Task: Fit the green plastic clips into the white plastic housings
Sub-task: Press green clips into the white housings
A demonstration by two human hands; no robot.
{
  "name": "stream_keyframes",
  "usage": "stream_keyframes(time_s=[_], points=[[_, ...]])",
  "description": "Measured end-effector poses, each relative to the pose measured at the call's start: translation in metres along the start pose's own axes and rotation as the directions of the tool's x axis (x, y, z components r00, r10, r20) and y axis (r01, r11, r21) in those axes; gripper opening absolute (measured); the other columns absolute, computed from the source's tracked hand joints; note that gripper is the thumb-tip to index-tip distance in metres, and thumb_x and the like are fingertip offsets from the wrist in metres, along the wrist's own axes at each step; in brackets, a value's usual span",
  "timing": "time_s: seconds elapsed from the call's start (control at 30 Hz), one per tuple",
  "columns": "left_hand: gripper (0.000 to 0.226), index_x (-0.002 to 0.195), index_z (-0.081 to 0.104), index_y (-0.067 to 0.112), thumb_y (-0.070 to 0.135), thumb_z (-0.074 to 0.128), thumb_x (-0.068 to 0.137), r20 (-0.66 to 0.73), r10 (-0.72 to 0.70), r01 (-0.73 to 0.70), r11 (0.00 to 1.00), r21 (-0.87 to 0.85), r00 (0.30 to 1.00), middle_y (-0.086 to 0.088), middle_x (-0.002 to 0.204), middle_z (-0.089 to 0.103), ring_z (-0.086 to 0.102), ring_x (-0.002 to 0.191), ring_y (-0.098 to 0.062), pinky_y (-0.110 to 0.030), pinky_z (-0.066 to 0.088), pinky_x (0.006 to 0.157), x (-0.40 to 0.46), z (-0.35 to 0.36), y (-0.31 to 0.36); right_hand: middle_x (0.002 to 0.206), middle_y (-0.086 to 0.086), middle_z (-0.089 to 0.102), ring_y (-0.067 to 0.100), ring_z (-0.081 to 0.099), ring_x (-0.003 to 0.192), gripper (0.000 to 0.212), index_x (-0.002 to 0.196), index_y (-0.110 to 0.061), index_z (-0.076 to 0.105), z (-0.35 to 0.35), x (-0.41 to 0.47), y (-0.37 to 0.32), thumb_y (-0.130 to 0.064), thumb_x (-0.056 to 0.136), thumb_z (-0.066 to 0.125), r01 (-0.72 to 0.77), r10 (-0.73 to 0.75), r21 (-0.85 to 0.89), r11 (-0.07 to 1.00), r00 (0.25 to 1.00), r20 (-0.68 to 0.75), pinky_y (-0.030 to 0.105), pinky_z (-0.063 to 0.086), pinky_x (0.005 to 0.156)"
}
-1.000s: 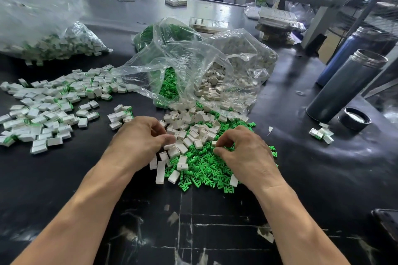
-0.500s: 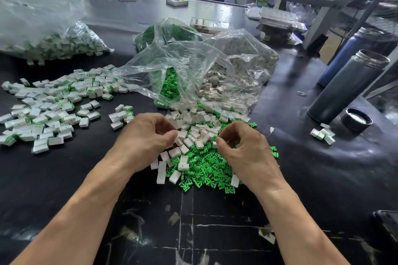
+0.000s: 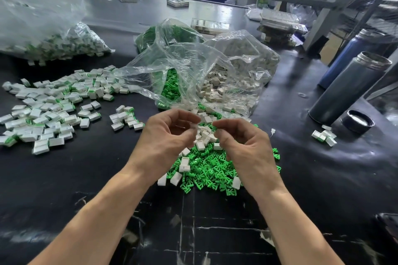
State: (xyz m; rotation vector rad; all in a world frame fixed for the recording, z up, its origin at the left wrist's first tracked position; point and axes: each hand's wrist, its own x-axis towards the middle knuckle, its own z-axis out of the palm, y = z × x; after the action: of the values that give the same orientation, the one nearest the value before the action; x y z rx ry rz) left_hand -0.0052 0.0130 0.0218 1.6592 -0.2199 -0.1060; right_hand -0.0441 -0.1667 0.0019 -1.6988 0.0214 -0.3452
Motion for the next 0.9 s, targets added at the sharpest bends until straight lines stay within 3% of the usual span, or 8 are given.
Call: stream_keyframes(time_s=[0.13, 0.3, 0.5, 0.77, 0.9], points=[[0.021, 0.102, 0.075, 0.024, 0.007, 0.077, 0.089, 0.016, 0.039, -0.038, 0.999, -0.026, 0.999, 0.000, 0.092, 0.077, 0.073, 0.084, -0.017, -0.034, 0.062, 0.081, -0.0015, 0.0048, -0.0033, 0.080, -0.009, 0.071, 0.001, 0.058, 0.066, 0.014, 0.101, -0.024, 0.079, 0.0002, -0.0009, -0.0019, -0.012, 0.094, 0.073, 0.038, -0.040, 0.077, 0.996, 0.999, 0.016, 0.014, 0.046, 0.060], [0.024, 0.098, 0.074, 0.024, 0.005, 0.080, 0.086, 0.028, 0.043, -0.043, 0.999, -0.001, 0.999, 0.000, 0.091, 0.077, 0.074, 0.084, -0.015, -0.033, 0.061, 0.081, -0.0005, 0.0077, -0.0066, 0.083, -0.008, 0.074, 0.003, 0.064, 0.072, 0.015, 0.100, -0.021, 0.076, 0.0028, -0.0027, -0.0067, -0.009, 0.092, 0.077, 0.071, -0.070, 0.093, 0.993, 0.997, -0.011, 0.015, 0.049, 0.062], [0.020, 0.096, 0.076, 0.020, 0.004, 0.079, 0.085, 0.083, 0.062, -0.065, 0.997, 0.030, 0.995, 0.001, 0.085, 0.077, 0.071, 0.078, -0.008, -0.018, 0.054, 0.071, -0.0012, 0.0069, -0.0057, 0.086, -0.006, 0.076, 0.014, 0.070, 0.081, 0.013, 0.097, -0.023, 0.076, 0.0061, -0.0047, -0.0063, -0.013, 0.090, 0.079, 0.094, -0.094, -0.027, 0.995, 0.996, -0.005, 0.039, 0.057, 0.075], [0.023, 0.100, 0.078, 0.025, 0.011, 0.082, 0.083, 0.063, 0.038, -0.038, 0.999, -0.011, 0.997, 0.002, 0.092, 0.078, 0.072, 0.075, -0.015, -0.023, 0.057, 0.068, 0.0001, 0.0053, -0.0062, 0.091, -0.006, 0.077, 0.015, 0.073, 0.088, 0.017, 0.096, -0.028, 0.078, 0.0040, -0.0039, -0.0021, -0.014, 0.089, 0.080, 0.079, -0.077, -0.052, 0.996, 0.996, 0.039, 0.031, 0.060, 0.080], [0.019, 0.100, 0.077, 0.020, 0.013, 0.081, 0.083, 0.060, -0.003, 0.004, 1.000, -0.015, 0.998, 0.000, 0.090, 0.078, 0.072, 0.073, -0.015, -0.022, 0.058, 0.069, 0.0002, 0.0061, -0.0075, 0.092, -0.006, 0.078, 0.014, 0.073, 0.089, 0.018, 0.096, -0.027, 0.078, 0.0023, -0.0031, -0.0015, -0.010, 0.090, 0.079, 0.072, -0.069, -0.053, 0.996, 0.996, 0.060, 0.030, 0.060, 0.081]])
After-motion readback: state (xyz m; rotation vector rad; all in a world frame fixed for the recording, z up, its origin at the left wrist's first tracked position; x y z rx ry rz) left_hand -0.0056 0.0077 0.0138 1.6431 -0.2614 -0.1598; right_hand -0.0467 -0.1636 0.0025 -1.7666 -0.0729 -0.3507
